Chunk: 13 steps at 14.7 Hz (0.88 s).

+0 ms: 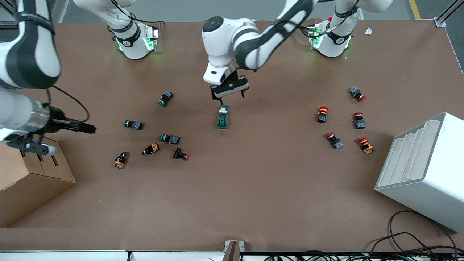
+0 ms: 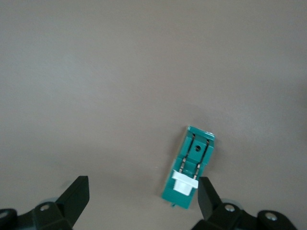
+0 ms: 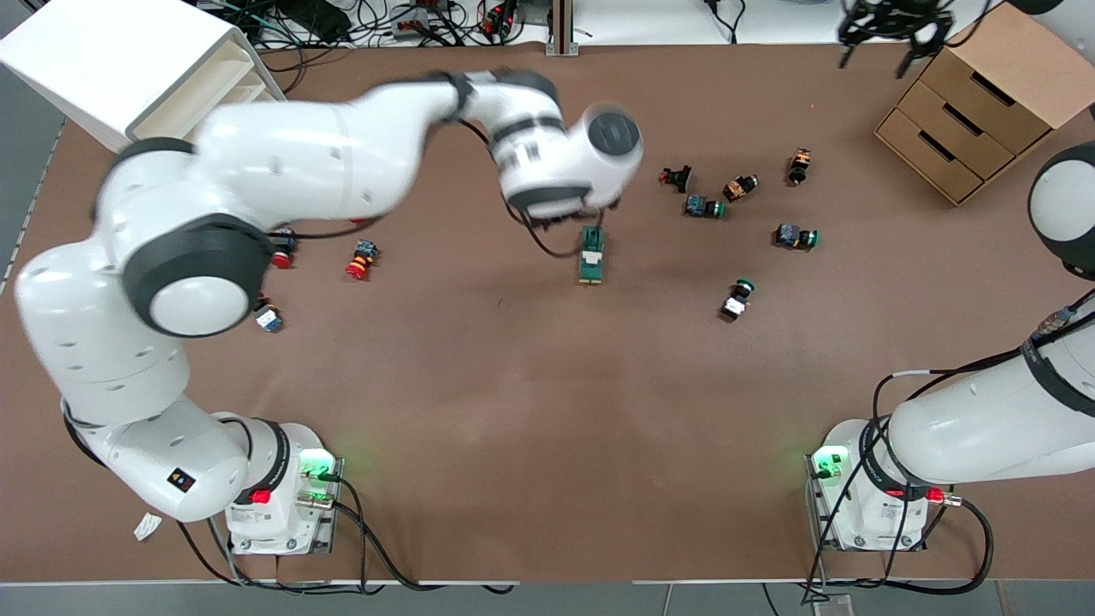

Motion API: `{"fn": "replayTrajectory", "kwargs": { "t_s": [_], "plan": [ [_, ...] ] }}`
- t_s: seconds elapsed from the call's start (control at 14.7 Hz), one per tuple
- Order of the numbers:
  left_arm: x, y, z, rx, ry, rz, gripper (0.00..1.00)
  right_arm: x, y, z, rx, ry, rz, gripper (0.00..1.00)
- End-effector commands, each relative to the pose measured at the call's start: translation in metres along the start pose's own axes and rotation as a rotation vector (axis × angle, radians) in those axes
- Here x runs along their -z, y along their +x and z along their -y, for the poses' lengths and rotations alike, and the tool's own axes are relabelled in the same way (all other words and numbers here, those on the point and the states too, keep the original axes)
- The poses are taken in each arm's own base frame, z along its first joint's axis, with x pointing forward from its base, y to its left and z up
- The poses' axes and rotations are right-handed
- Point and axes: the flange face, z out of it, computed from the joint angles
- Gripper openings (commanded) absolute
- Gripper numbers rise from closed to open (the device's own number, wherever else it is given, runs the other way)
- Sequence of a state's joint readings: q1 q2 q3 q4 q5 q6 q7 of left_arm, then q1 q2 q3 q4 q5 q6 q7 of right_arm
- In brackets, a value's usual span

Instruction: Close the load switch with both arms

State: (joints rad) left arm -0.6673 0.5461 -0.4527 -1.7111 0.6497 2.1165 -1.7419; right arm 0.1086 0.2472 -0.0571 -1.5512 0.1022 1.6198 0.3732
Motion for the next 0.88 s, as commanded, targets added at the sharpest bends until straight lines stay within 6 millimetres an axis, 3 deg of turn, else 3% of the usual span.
{"fn": "replayTrajectory", "kwargs": {
  "t_s": [0.0,0.41,0.54,0.82],
  "plan": [
    [-0.033,-0.048,-0.011,-0.013,-0.015,-0.114,1.0,-0.023,-0.02,0.056,-0.162,0.033,0.031,1.0],
    [-0.102,-0.139,0.009,-0.11,-0.122,-0.389,0.99,-0.101,-0.075,0.19,-0.45,0.091,0.046,1.0],
    [-0.114,-0.15,0.012,-0.112,-0.182,-0.446,0.99,-0.13,-0.096,0.223,-0.511,0.122,0.08,1.0],
    [-0.134,-0.161,0.028,-0.219,-0.276,-0.555,0.98,-0.191,-0.145,0.261,-0.595,0.195,0.051,1.0]
  ]
}}
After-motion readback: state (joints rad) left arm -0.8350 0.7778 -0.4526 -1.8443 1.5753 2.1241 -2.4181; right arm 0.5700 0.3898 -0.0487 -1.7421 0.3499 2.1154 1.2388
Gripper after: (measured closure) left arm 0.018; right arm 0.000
